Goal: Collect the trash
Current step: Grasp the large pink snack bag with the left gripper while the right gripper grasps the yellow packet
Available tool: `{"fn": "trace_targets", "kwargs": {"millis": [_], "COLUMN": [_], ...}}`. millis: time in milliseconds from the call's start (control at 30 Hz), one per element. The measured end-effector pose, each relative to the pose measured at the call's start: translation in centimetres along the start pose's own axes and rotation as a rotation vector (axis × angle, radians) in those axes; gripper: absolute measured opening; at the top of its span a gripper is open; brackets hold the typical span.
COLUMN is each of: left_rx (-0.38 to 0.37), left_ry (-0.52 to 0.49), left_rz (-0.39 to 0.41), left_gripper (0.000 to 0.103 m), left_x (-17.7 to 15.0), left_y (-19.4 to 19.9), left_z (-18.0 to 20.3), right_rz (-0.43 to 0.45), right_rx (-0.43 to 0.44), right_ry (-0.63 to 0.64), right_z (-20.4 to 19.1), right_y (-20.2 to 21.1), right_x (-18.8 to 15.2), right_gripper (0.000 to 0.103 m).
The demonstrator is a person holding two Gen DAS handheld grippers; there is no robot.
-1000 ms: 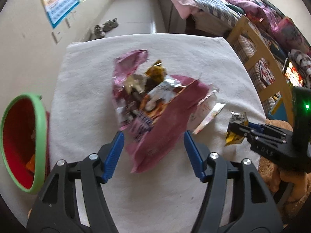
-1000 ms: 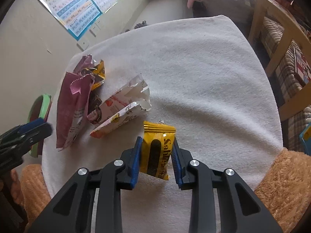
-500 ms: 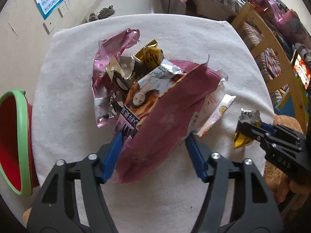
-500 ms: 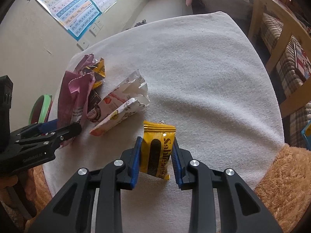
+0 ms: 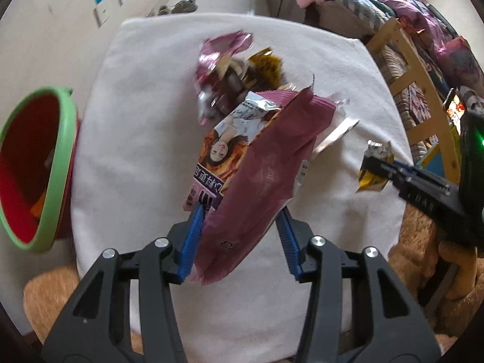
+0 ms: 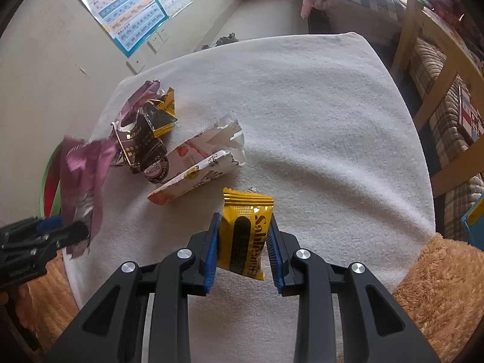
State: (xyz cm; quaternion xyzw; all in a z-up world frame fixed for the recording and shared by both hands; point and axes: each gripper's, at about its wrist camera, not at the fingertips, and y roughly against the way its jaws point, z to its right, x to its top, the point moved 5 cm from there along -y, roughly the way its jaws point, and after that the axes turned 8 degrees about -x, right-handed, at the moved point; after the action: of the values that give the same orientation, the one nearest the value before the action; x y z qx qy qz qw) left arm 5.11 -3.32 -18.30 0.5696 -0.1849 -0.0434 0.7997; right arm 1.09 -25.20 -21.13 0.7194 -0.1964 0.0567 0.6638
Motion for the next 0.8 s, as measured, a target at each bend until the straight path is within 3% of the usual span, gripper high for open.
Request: {"fn": "trace_targets", "kwargs": {"millis": [233,300,367,467,633,700,733,800], "left_rx": [0.015,0.029,0.032,0.051,0.048,0.061,0.072,0.075], "left_ry": [0.063,0.054,0.049,0.06,0.089,0.082,0.074,0.069], "left_rz": [-0.014,-0.02,-0.019,-0.029,-0.07,-0.079,-0.088,-0.094], "left_gripper": [0.049,0.056,0.07,0.077,0.078,0.071,0.062,0.061], "left_x": [-1.0,-0.8,-0.5,-0.2,-0.5,-0.6,-0.7,-0.7], "left_y": [-1.4,-1.9,-2.3,-3.2,-4.6,-4.8,-4.9,-5.0], "left_z": [-1.3,-1.1,-0.9,-0.9,-0.8,-0.6,-0.4,0.0], "right_rz": [-0.015,-0.018,-0.02,-0.026,-0.028,-0.027,-0.024,-0.02], "right_rx": [0.049,0.069,0.084,0.109,0.151,0.165,0.172,0.186], "right_ry": [0.015,0.007,-0.002,-0.022,-0.042,-0.037,-0.034,-0.032], "right_z": [-0.3,-0.1,0.1,0.6,0.9,0.8,0.7,0.6], "right_y": [-0.4,-0.4,-0.4,-0.5,-0.4,-0.2,-0.1,0.0], "right_x": [-0.3,-0.3,-0.3,-0.4,-0.5,-0.5,-0.6,-0.6], "right_gripper": [0.029,0.029,0.029,0.029,0.029,0.029,0.029,0.029]}}
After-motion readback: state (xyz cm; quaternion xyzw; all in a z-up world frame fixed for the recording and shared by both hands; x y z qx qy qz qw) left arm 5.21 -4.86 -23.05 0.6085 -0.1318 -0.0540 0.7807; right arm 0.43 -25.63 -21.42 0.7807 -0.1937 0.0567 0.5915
